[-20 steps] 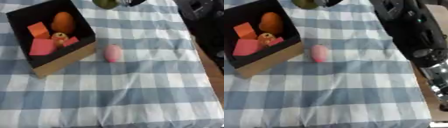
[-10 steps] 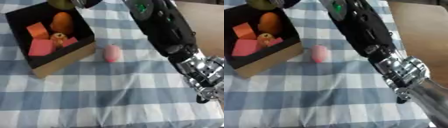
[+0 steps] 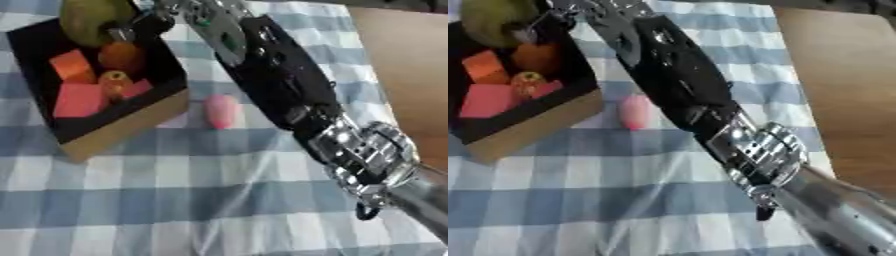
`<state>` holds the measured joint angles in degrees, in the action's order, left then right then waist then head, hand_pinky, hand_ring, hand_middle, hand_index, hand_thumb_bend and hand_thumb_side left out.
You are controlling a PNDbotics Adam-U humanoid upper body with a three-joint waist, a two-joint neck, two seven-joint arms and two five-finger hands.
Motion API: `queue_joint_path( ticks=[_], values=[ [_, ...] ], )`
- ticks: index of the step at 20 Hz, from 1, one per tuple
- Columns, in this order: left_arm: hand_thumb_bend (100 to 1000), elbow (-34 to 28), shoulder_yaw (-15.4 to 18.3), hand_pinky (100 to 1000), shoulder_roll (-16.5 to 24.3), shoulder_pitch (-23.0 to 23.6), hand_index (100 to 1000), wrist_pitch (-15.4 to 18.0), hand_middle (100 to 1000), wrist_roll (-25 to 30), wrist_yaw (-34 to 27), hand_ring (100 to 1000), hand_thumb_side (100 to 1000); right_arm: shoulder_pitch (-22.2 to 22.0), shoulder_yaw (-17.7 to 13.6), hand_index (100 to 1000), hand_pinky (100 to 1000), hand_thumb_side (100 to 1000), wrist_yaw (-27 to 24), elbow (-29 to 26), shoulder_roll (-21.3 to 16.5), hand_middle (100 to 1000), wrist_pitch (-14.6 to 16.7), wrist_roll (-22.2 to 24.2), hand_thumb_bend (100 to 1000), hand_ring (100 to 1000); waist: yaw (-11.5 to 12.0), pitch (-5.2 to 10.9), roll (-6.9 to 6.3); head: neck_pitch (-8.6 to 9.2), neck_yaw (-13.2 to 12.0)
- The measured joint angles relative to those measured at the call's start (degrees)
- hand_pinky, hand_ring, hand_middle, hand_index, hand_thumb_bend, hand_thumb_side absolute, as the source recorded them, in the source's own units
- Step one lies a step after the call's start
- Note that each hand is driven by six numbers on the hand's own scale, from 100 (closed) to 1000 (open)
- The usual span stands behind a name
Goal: Pick up objects on the table and place them in the box.
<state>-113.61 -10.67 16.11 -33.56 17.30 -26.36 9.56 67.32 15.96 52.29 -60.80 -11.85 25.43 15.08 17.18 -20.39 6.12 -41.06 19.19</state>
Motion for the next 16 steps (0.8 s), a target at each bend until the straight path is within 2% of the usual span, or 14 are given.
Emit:
queue_joint_path(
  ticks=[1,3,4,6,9,12,16],
  values=[
    [562,0.0,0.0,745,0.0,0.0,793,0.0,746,0.0,0.0,885,613,-0.1,0.0,955,928,110,0.1,0.1,0.0,793,0.5,0.5,100,897,0.0,-0.02,0.0,0.0,0.0],
    [563,0.0,0.0,745,0.0,0.0,794,-0.1,746,0.1,0.0,886,613,-0.2,0.0,973,955,355,0.3,0.0,0.0,817,1.7,1.9,100,926,-0.1,-0.02,0.0,0.0,-0.2],
    [563,0.0,0.0,745,0.0,0.0,794,-0.1,746,0.1,0.0,886,613,-0.2,-0.1,974,956,367,0.3,-0.1,0.0,818,2.4,2.7,100,927,-0.1,-0.02,0.0,0.0,-0.3],
    [564,0.0,0.0,745,0.0,0.0,794,-0.1,746,0.1,-0.1,886,612,-0.2,-0.2,973,955,335,0.4,-0.5,0.0,814,3.4,4.3,100,923,-0.2,-0.02,0.0,0.0,-0.4],
    [563,0.0,0.0,744,0.0,0.0,794,-0.1,746,0.1,-0.1,886,612,-0.2,-0.4,963,948,206,-0.2,-1.8,-0.1,800,4.1,5.5,100,910,-0.3,-0.02,0.0,0.0,-0.5],
    [563,0.0,0.0,745,0.0,0.1,794,-0.2,745,0.1,-0.1,885,611,-0.2,-0.7,955,933,100,-2.4,-4.2,-0.8,789,3.4,5.8,100,896,-0.7,-0.02,0.0,-0.01,-0.9],
    [564,0.0,0.0,745,0.1,0.4,794,-0.3,746,-0.1,0.1,886,610,-0.5,-0.5,945,915,100,-6.4,-9.2,-4.5,786,1.3,6.3,100,893,-1.5,-0.02,0.0,-0.21,-2.0]
  ],
)
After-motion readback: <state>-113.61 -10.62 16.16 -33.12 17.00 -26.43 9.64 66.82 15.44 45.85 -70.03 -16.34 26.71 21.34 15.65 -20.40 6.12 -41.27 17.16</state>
